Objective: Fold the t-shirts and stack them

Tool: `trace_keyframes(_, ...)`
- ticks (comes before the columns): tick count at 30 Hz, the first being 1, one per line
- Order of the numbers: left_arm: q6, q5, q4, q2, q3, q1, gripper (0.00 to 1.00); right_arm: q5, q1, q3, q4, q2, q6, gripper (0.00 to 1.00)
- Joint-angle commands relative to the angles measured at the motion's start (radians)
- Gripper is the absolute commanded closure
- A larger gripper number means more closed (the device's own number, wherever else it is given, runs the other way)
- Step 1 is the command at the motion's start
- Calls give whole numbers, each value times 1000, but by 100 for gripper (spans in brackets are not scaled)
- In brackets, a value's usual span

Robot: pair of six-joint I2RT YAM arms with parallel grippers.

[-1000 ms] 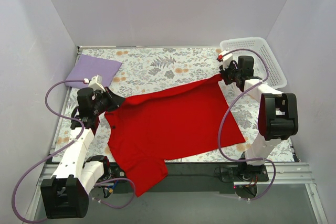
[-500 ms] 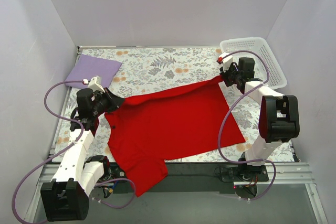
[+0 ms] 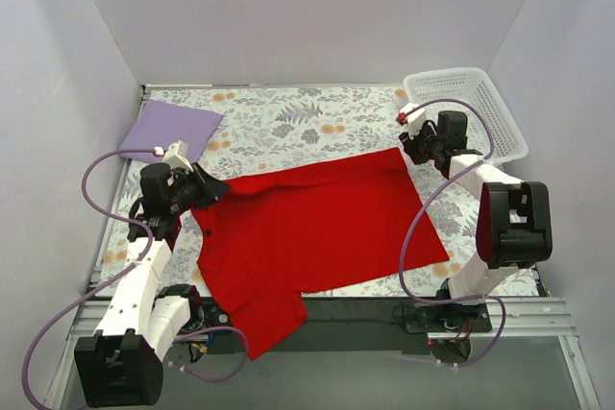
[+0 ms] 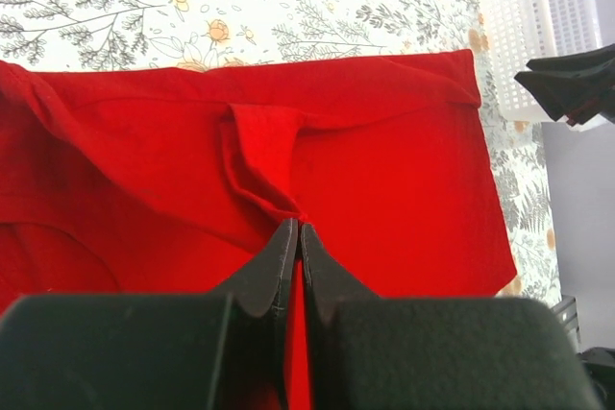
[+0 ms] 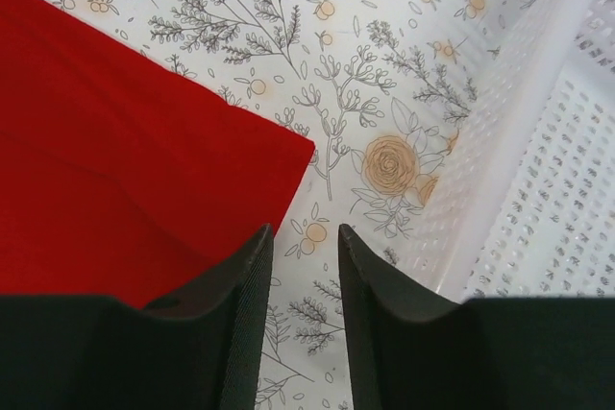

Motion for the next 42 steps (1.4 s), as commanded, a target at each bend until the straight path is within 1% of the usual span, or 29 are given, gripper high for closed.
trace_keyframes(1, -8, 49, -31, -34, -7, -3, 100, -13, -10, 6, -6, -65, -27, 59)
trace_keyframes(5, -10, 69, -43, -37, -7, -3, 100, -52, -8, 23, -59, -96, -30, 58)
trace_keyframes(8, -10, 77, -51, -38, -7, -3, 100, -123, -8, 55, -157, -93, -22, 58)
trace_keyframes(10, -10, 81, -52, -40, -5, -4, 100, -189, -7, 94, -242, -65, -31, 58)
trace_keyframes(12, -10, 80, -52, -40, -5, -3, 100, -207, 4, 137, -290, -21, -51, 57)
trace_keyframes(13, -10, 80, -51, -40, -5, -4, 100, -209, 8, 154, -345, -1, -68, 54)
trace_keyframes(15, -5, 80, -52, -38, -4, -3, 100, -203, 21, 206, -416, 59, -122, 53)
trace_keyframes(17, -2, 80, -54, -40, -2, -3, 100, -185, 31, 236, -445, 113, -174, 52)
trace_keyframes(22, 3, 78, -57, -40, 2, -3, 100, -97, 59, 307, -470, 196, -218, 52)
trace_keyframes(26, 4, 78, -62, -46, 10, -3, 100, -76, 65, 341, -482, 231, -231, 53)
trace_keyframes(42, -2, 91, -82, -52, 53, -3, 100, -56, 82, 304, -496, 231, -240, 55)
